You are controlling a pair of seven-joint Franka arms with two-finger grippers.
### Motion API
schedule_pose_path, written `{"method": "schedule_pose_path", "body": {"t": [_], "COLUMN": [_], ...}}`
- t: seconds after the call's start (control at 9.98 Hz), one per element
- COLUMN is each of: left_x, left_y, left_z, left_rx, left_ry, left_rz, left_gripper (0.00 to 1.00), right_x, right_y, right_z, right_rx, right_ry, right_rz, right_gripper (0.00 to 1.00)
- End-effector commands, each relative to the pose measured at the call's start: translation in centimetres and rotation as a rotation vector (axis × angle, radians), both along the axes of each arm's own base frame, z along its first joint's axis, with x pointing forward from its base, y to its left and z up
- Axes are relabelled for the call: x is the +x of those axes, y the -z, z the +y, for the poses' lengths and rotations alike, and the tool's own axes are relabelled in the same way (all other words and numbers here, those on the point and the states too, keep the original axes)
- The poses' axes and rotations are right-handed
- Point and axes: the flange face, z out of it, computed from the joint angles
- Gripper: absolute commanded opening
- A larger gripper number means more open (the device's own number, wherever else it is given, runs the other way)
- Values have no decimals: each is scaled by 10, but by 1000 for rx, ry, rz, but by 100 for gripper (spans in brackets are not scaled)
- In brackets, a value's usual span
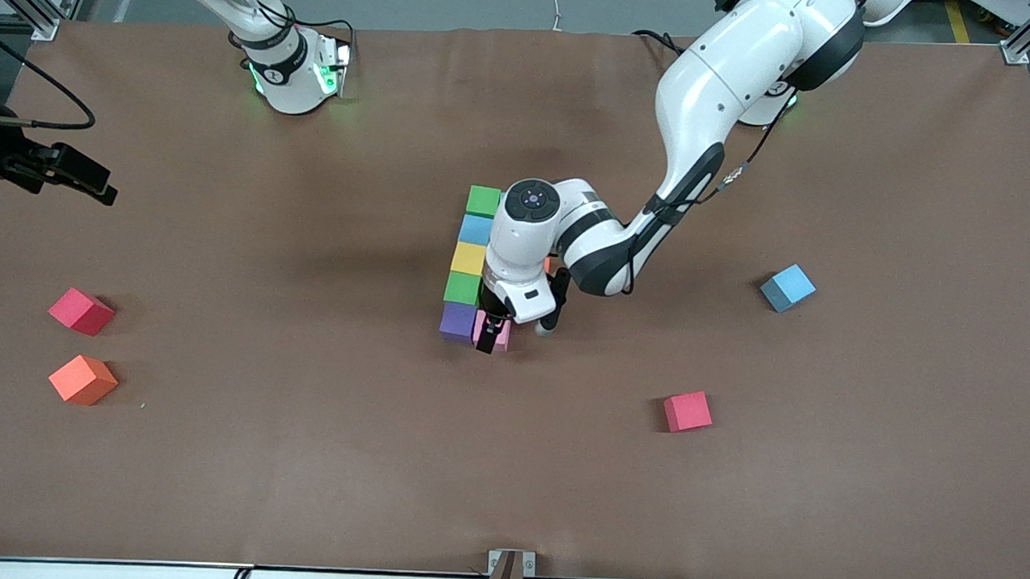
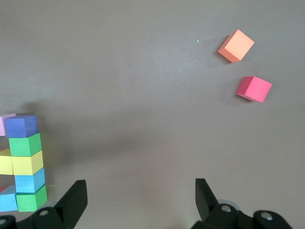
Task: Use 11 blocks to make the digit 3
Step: 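Grasp the second pink block with the left gripper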
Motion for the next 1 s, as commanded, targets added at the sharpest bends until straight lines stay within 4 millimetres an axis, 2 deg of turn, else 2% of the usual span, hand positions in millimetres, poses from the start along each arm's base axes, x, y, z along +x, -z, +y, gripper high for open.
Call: {"method": "schedule_pose_path", "body": {"t": [0.0,0.2,0.4,0.6,0.9], "left_x": [35,70,98,119,140], "left_y": [-54,-67,-71,-67,-52], "left_z": [48,97,143,181,243], "left_rx": [68,126,190,243,330], "left_ry": [21,107,249,377,585], "left_rz": [-43,-68,-85,-93,-63], "left_gripper": [100,100,100,100,100], "right_x": [-6,-5,-5,-4,1], "right_y": [-2,-2,-2,-4,-3], "right_z": [-2,1,2,13,14], "right_rx": [15,14,16,1,16], "right_ry": [-5,-7,-10,-23,-28], "right_rz": [-12,-14,-15,-21,-36], "right_gripper": [100,100,100,100,100]}}
